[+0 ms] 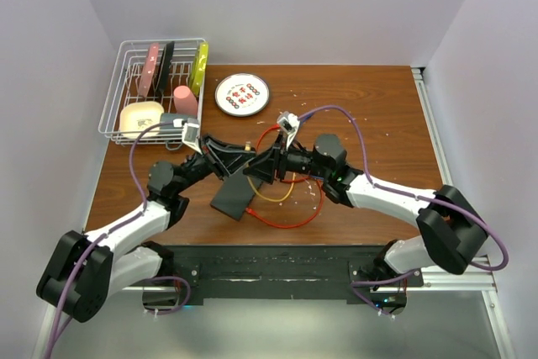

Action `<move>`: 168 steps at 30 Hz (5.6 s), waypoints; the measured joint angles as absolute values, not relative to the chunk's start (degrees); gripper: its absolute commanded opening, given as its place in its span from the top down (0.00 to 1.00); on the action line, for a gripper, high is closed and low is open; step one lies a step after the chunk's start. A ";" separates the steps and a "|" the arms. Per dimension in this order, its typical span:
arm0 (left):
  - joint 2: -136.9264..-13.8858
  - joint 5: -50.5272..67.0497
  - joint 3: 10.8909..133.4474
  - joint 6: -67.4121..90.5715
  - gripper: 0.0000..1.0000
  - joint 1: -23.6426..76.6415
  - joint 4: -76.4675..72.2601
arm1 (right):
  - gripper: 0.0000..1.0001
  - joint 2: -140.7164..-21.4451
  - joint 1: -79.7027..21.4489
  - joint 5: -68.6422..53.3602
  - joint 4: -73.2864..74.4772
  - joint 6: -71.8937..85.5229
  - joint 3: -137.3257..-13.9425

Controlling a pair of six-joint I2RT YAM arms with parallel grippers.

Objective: Insert the plug into the switch port

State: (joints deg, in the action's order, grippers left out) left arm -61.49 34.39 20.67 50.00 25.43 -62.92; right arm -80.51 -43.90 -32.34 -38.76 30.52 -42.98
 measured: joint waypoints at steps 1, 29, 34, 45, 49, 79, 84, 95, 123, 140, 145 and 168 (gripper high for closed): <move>-61.82 34.57 20.56 50.37 1.00 25.43 -63.59 | 0.86 -80.58 -43.90 -32.42 -40.42 31.48 -42.22; -49.12 15.59 28.36 37.98 0.22 25.45 -27.31 | 1.00 -79.33 -46.02 -12.91 -16.25 24.73 -48.14; -51.92 13.78 30.85 34.76 0.25 26.11 -22.06 | 1.00 -79.33 -49.52 -5.93 -9.19 22.76 -51.51; -55.70 12.71 31.48 32.88 0.47 30.30 -20.64 | 1.00 -79.53 -52.90 1.80 -2.70 21.43 -54.68; -57.14 12.51 31.70 32.32 0.60 31.88 -21.80 | 1.00 -79.72 -53.01 2.11 -2.09 21.43 -54.70; -53.10 6.61 30.09 29.65 1.00 33.89 -24.23 | 0.40 -74.87 -46.41 -13.23 -11.29 19.57 -47.22; -51.35 8.73 30.09 28.29 1.00 33.89 -23.51 | 0.32 -71.57 -43.09 -23.88 -20.82 20.88 -42.15; -47.37 22.35 28.08 27.24 1.00 33.89 -31.03 | 0.35 -71.24 -42.30 -37.06 -36.56 28.18 -40.75; -47.16 35.75 25.47 33.45 1.00 33.89 -45.78 | 0.54 -66.98 -42.30 -38.26 -41.67 30.68 -37.87; -48.18 37.39 25.39 35.38 1.00 33.89 -49.50 | 0.79 -67.13 -42.30 -43.18 -50.39 35.18 -36.27; -49.08 37.74 25.39 36.05 1.00 33.89 -50.87 | 0.79 -67.57 -42.24 -43.99 -51.48 35.94 -36.27; -50.74 38.68 25.39 37.52 0.86 33.89 -54.52 | 1.00 -69.41 -41.60 -46.81 -57.87 39.42 -35.59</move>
